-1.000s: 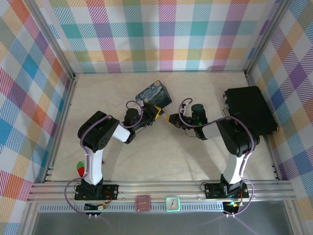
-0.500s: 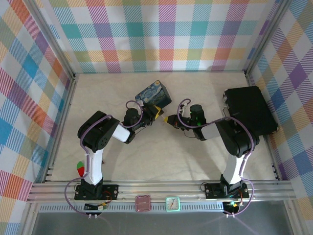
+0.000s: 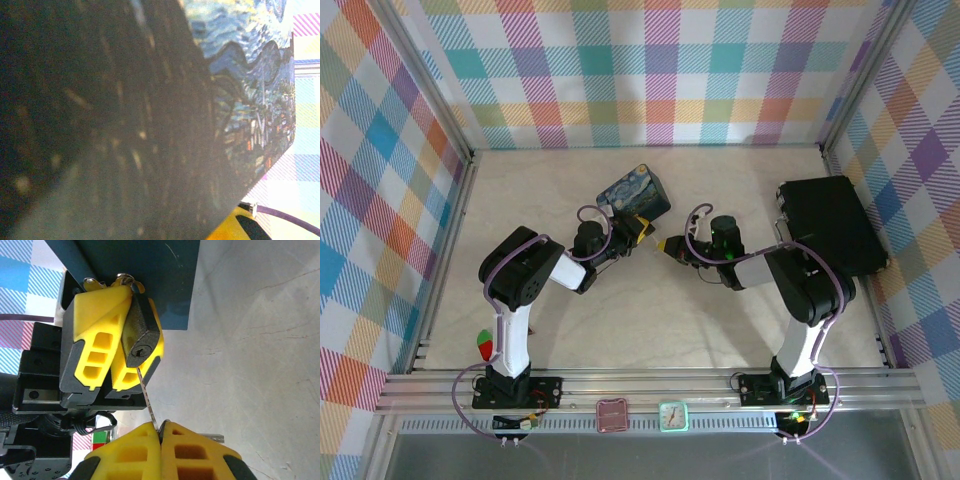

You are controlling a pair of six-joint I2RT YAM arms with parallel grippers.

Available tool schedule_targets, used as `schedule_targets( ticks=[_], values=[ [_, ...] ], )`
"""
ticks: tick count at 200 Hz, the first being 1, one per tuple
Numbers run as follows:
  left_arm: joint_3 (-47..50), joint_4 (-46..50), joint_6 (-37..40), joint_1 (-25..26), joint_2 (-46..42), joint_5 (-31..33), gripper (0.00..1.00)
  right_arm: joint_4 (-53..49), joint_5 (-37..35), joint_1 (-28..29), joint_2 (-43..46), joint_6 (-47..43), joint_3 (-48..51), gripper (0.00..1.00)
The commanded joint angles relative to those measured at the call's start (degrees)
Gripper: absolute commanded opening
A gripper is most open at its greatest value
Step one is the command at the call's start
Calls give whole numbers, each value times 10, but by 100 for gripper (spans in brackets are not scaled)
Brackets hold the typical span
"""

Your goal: Unlock a padlock with a key

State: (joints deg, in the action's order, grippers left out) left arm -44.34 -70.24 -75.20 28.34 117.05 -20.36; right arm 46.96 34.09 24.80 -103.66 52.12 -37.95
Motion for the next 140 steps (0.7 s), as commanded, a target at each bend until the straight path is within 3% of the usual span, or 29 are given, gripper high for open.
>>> schedule_targets(
  ticks=[1, 140],
  values=[
    [0, -9, 5, -5, -2, -3, 0, 21, 5, 2, 5, 6, 1, 0],
    [2, -8, 3, -4, -12, -11, 0, 23, 22, 10, -42, 14, -54, 0]
  ],
)
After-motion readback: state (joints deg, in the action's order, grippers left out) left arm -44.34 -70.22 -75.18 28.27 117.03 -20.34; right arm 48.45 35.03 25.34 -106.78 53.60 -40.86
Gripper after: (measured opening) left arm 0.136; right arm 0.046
